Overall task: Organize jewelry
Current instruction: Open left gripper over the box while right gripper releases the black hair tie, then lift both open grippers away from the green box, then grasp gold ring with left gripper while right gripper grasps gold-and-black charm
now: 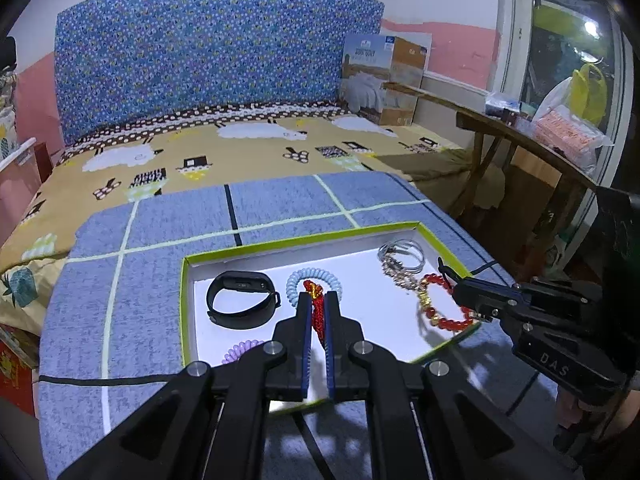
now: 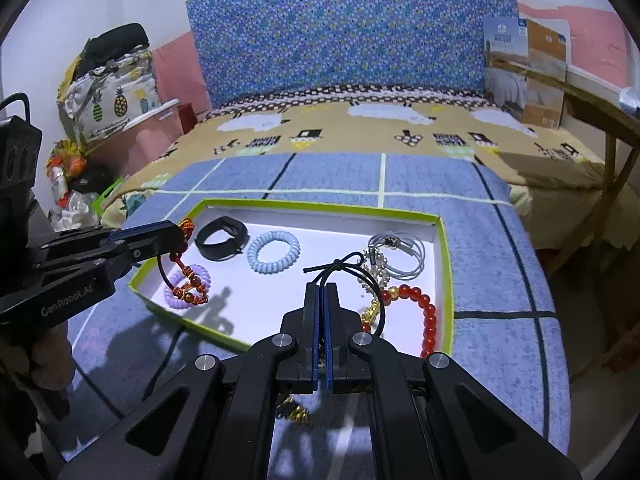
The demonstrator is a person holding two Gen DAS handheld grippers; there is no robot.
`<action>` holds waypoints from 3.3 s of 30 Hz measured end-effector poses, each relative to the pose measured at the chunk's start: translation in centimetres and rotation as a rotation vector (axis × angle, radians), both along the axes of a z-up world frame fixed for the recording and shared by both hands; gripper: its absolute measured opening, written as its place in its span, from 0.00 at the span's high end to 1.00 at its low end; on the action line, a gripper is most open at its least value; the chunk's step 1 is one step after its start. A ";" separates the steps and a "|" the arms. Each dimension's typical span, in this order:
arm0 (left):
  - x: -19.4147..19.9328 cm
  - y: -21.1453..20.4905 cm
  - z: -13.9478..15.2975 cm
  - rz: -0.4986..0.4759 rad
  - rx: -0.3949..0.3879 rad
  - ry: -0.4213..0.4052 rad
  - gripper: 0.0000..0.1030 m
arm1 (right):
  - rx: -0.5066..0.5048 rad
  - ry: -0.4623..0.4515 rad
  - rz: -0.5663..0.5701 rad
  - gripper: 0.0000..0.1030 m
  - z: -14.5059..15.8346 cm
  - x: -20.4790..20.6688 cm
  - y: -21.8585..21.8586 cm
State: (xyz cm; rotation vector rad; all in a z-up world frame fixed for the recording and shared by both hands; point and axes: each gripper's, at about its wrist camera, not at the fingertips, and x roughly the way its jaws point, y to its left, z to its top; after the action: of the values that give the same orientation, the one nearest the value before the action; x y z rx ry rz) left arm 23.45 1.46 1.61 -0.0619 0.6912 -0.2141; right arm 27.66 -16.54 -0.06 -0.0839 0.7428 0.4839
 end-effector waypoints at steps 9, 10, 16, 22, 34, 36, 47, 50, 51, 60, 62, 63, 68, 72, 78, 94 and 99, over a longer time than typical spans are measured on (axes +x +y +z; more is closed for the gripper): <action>1.7 0.2 -3.0 -0.003 -0.004 0.072 0.94 | -0.020 0.077 0.011 0.99 -2.8 2.1 0.9; 1.8 0.2 -3.2 -0.005 -0.001 0.075 0.94 | -0.022 0.082 0.012 0.99 -3.0 2.2 0.9; 2.0 0.1 -3.8 -0.013 0.000 0.092 0.93 | -0.039 0.107 0.013 0.98 -3.6 2.6 1.0; 1.9 0.1 -3.8 -0.008 0.008 0.094 0.89 | -0.047 0.102 0.007 0.87 -3.5 2.5 0.9; -0.4 0.7 -2.5 0.010 0.006 0.039 0.74 | -0.040 0.036 -0.003 0.86 -1.7 -0.2 0.4; -1.3 0.8 -2.2 0.017 0.011 0.023 0.74 | -0.034 0.020 -0.006 0.86 -1.1 -1.2 0.1; -7.1 0.4 -1.1 0.027 0.019 -0.024 0.74 | -0.007 -0.034 -0.015 0.86 0.4 -8.0 -1.7; -8.6 0.2 -1.2 0.031 0.023 -0.024 0.74 | -0.002 -0.036 -0.013 0.85 0.5 -9.8 -2.1; -9.1 0.1 -1.2 0.030 0.022 -0.023 0.74 | -0.003 -0.038 -0.014 0.85 0.5 -10.4 -2.2; -13.4 -0.1 -0.9 0.040 0.035 -0.053 0.74 | -0.003 -0.054 -0.028 0.78 0.5 -14.5 -2.9; -14.2 -0.2 -0.8 0.041 0.025 -0.055 0.74 | -0.001 -0.057 -0.027 0.78 0.5 -15.2 -3.0; -14.6 -0.2 -0.9 0.040 0.023 -0.056 0.74 | -0.002 -0.058 -0.025 0.78 0.5 -15.5 -3.0; -16.1 -0.6 -1.0 0.033 0.036 -0.062 0.74 | -0.015 -0.068 -0.016 0.78 0.3 -16.6 -2.8; -16.6 -0.7 -1.2 0.027 0.042 -0.062 0.74 | -0.014 -0.072 -0.010 0.78 0.4 -16.8 -2.9; -16.7 -0.7 -1.3 0.028 0.039 -0.056 0.74 | -0.015 -0.070 -0.005 0.78 0.4 -16.8 -2.9; -14.7 -1.7 -1.9 0.006 0.048 -0.029 0.74 | -0.035 -0.030 0.014 0.78 -0.9 -14.5 -2.7; -13.6 -2.0 -1.8 -0.001 0.051 -0.027 0.74 | -0.043 -0.011 0.025 0.78 -1.5 -12.8 -2.5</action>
State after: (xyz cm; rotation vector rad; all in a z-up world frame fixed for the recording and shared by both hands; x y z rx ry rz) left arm 9.81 -0.54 -0.21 -0.0096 0.6690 -0.1975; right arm 14.89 -19.03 -1.60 -0.1363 0.7422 0.4910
